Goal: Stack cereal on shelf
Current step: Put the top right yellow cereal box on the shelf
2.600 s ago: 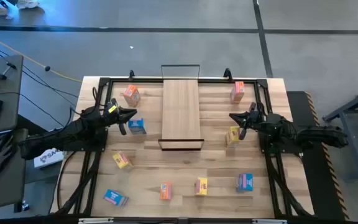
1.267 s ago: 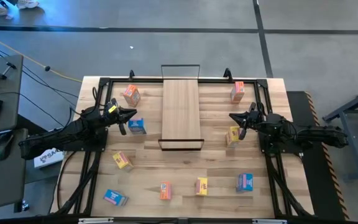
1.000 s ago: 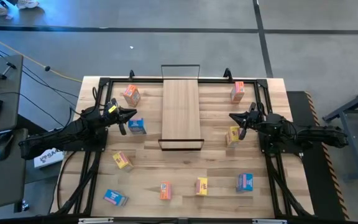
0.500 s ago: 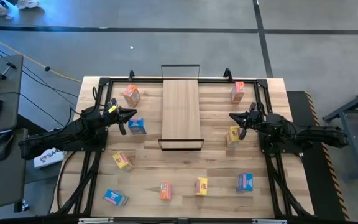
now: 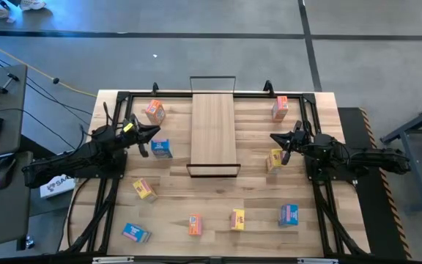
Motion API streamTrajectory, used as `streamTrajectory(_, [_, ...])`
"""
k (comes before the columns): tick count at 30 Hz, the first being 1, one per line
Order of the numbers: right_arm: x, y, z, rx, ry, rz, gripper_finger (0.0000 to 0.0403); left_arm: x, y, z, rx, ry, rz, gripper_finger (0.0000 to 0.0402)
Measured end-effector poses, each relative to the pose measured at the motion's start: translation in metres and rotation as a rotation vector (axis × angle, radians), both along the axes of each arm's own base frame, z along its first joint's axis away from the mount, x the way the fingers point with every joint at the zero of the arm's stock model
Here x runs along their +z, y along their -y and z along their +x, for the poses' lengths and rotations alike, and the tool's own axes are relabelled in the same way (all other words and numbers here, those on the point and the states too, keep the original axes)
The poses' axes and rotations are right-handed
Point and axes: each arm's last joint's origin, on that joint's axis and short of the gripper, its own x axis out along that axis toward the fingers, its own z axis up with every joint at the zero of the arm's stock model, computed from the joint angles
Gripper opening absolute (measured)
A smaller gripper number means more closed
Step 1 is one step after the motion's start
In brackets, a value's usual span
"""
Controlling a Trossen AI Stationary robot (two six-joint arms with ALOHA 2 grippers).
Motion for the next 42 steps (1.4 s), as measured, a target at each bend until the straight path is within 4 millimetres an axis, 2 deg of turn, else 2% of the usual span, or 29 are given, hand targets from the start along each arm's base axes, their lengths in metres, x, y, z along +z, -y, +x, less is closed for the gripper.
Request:
streamTrajectory(4, [0.000,0.000,0.000,0.000,0.000,0.000,0.0000,0.000,0.000,0.000,-0.008,0.046,-0.101,0.0033])
streamTrajectory(11, [0.000,0.000,0.000,0.000,0.000,0.000,0.0000,0.010,0.000,-0.001,0.001,0.156,-0.097,0.0033])
streamTrajectory(18, [0.000,0.000,0.000,0.000,0.000,0.000,0.0000,0.010,0.004,0.000,-0.142,0.107,-0.002,0.0031])
streamTrajectory(21, [0.000,0.000,0.000,-0.003,0.001,0.000,0.0000,0.010,0.005,0.001,-0.170,0.096,0.023,0.0017])
streamTrajectory(24, [0.000,0.000,0.000,-0.003,0.000,0.000,0.0000,0.008,0.005,0.001,-0.178,0.075,0.028,0.0003])
streamTrajectory(36, [0.001,0.000,0.000,-0.009,0.003,-0.001,0.0000,0.004,0.005,0.001,-0.175,0.025,0.056,0.0000])
streamTrajectory(42, [0.009,0.000,0.000,-0.001,0.056,-0.080,0.0000,0.004,0.005,0.001,-0.174,0.022,0.065,0.0000])
